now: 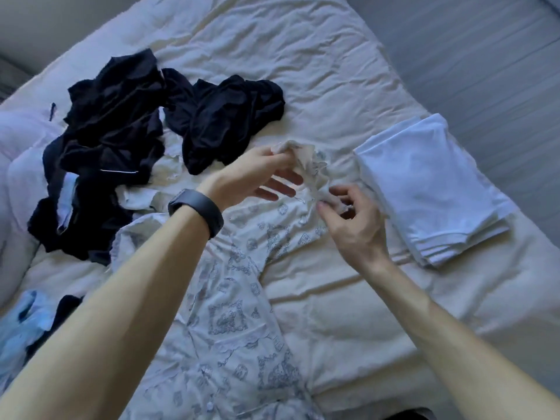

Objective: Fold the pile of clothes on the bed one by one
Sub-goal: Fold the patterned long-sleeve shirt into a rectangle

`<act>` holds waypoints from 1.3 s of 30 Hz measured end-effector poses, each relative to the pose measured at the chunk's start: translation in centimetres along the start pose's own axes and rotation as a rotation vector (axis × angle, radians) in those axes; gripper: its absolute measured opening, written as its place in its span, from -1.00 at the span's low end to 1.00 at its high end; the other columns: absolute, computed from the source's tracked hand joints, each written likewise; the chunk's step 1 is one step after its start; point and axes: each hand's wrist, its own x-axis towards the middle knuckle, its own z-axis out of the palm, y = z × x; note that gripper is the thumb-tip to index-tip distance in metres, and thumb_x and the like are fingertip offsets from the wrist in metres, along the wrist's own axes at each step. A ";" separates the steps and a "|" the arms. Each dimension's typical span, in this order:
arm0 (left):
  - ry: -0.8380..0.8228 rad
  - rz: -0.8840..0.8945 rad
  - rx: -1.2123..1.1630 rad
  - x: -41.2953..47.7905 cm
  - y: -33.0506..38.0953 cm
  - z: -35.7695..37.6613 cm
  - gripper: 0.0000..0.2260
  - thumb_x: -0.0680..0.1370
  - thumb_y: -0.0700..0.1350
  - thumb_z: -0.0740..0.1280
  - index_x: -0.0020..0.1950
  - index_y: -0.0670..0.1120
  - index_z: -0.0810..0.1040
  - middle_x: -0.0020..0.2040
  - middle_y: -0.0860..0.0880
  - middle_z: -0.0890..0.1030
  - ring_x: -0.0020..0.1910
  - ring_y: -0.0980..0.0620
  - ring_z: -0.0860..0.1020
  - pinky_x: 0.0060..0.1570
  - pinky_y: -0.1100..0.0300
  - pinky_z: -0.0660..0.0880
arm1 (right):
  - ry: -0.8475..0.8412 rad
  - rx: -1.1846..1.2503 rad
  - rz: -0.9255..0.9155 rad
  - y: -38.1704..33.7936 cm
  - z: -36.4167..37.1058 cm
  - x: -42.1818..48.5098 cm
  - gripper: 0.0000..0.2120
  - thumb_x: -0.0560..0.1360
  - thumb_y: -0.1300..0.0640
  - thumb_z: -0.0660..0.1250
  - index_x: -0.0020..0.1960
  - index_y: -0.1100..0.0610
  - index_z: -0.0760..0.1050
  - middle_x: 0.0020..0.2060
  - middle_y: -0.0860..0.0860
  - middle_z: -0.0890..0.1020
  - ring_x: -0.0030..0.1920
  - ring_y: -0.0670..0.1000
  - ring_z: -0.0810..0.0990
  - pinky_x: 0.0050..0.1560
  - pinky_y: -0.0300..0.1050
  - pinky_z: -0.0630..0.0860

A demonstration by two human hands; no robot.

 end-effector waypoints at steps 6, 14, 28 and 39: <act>0.192 0.089 -0.573 -13.9 -15.5 -4.9 -0.77 0.57 -0.17 0.41 -0.03 -0.35 0.51 -0.22 -0.23 0.51 -0.30 -0.10 0.52 -0.28 0.19 0.54 | -0.501 -0.121 -0.288 -2.8 12.5 -11.5 -0.73 0.44 0.19 0.49 0.14 0.06 0.67 -0.04 -0.06 0.66 -0.10 -0.15 0.61 -0.09 -0.37 0.50; 0.671 -0.290 -1.139 -27.8 -41.9 -4.6 -0.74 0.44 -0.49 0.16 -0.01 -0.20 0.45 -0.28 -0.08 0.47 -0.33 -0.04 0.49 -0.36 0.20 0.47 | -0.853 -0.880 0.233 9.8 20.9 -25.2 -0.42 0.57 -0.13 0.29 0.54 -0.05 0.25 0.35 0.04 0.42 0.28 0.08 0.50 0.21 -0.07 0.45; 0.499 -0.351 0.312 -19.8 -46.9 -9.8 -0.63 0.52 -0.07 0.30 0.34 0.02 0.44 0.37 -0.08 0.38 0.36 -0.12 0.33 0.29 -0.03 0.33 | -0.150 -0.290 0.627 8.3 26.3 -19.1 -0.52 0.52 -0.20 0.38 -0.05 0.26 0.61 -0.22 0.04 0.73 -0.23 0.04 0.71 -0.17 0.02 0.66; 0.389 -0.082 0.383 0.1 -30.6 -12.3 -0.46 0.55 0.18 0.36 0.38 -0.15 0.43 0.29 -0.14 0.55 0.27 -0.14 0.51 0.24 -0.01 0.47 | 0.211 0.664 1.175 8.9 28.1 -13.0 -0.82 0.57 0.03 0.44 0.02 0.12 0.53 -0.29 0.09 0.61 -0.48 -0.09 0.54 -0.59 -0.28 0.40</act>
